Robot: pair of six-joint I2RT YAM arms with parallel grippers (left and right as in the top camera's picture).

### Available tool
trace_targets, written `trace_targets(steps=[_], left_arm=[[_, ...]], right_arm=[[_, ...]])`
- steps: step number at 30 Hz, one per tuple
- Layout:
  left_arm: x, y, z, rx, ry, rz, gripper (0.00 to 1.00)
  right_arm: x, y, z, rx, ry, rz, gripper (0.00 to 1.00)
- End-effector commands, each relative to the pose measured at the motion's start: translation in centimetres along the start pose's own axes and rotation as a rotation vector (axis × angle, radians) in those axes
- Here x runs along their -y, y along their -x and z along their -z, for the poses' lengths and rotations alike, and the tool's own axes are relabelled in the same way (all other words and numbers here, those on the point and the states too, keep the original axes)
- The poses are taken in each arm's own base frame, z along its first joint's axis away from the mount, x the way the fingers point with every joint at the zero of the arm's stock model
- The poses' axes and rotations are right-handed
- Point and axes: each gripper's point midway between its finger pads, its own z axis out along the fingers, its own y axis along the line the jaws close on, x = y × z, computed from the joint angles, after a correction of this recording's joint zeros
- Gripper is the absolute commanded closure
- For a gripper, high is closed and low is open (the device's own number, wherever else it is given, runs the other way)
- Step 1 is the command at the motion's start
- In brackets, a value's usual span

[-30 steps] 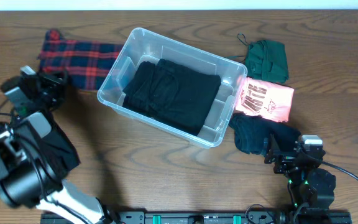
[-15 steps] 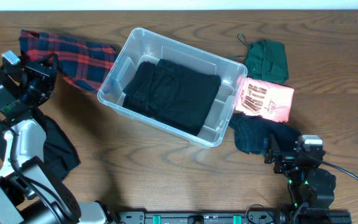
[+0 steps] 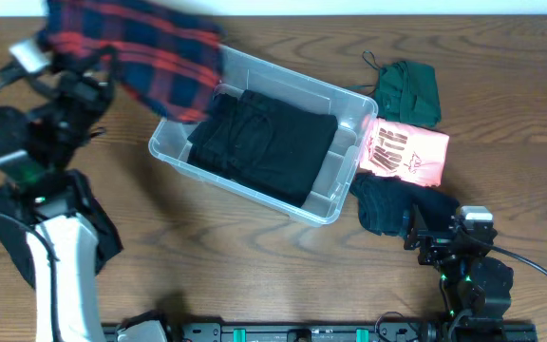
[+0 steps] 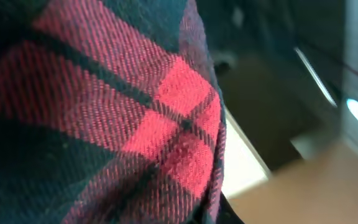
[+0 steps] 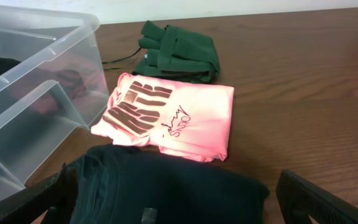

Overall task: Pack container
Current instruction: 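Lift the plaid shirt and lower it into the bin, then release the plaid shirt and pull the left gripper back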

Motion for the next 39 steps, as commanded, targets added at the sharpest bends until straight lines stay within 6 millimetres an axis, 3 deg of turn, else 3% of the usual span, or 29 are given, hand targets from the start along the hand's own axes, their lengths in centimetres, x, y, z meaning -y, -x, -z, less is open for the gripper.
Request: trace_targets(steps=[1, 5, 6, 9, 12, 16, 19, 22, 23, 24, 26, 27, 32, 39], left_arm=[[4.8, -2.9, -1.7, -0.096, -0.124, -0.035, 0.94], [7.3, -8.0, -4.2, -0.202, -0.183, -0.022, 0.94], [7.4, -9.7, -4.9, -0.223, -0.154, 0.009, 0.94], [6.6, -12.3, -5.7, -0.254, -0.077, 0.037, 0.94], [4.6, -15.2, -5.9, -0.301, 0.051, 0.061, 0.94], [0.4, -18.9, -4.8, -0.368, 0.26, 0.087, 0.94], [-3.3, -20.5, -3.3, -0.383, 0.421, 0.085, 0.94], [-5.8, -21.7, -1.9, -0.405, 0.518, 0.086, 0.93], [-6.3, -22.1, -1.5, -0.416, 0.537, 0.091, 0.87], [-6.8, -22.6, -1.1, -0.432, 0.556, 0.097, 0.74], [-7.3, -23.2, -0.3, -0.458, 0.591, 0.115, 0.46], [-7.3, -23.4, -0.1, -0.466, 0.6, 0.133, 0.38], [-5.2, -22.9, -0.1, -0.457, 0.543, 0.197, 0.35], [0.8, -17.2, 0.6, -0.261, 0.386, 0.105, 0.27]], right_arm=[[-0.1, -0.1, 0.0, 0.0, 0.006, -0.009, 0.01], [-0.1, -0.1, 0.0, 0.0, 0.006, -0.01, 0.01], [-0.1, -0.1, 0.0, 0.0, 0.006, -0.01, 0.01], [-0.1, -0.1, 0.0, 0.0, 0.006, -0.009, 0.01], [-0.1, -0.1, 0.0, 0.0, 0.006, -0.01, 0.01], [-0.1, -0.1, 0.0, 0.0, 0.006, -0.01, 0.01], [-0.1, -0.1, 0.0, 0.0, 0.006, -0.01, 0.01], [-0.1, -0.1, 0.0, 0.0, 0.006, -0.01, 0.01], [-0.1, -0.1, 0.0, 0.0, 0.006, -0.009, 0.01], [-0.1, -0.1, 0.0, 0.0, 0.006, -0.009, 0.01], [-0.1, -0.1, 0.0, 0.0, 0.006, -0.01, 0.01], [-0.1, -0.1, 0.0, 0.0, 0.006, -0.01, 0.01], [-0.1, -0.1, 0.0, 0.0, 0.006, -0.009, 0.01], [-0.1, -0.1, 0.0, 0.0, 0.005, -0.01, 0.01]])
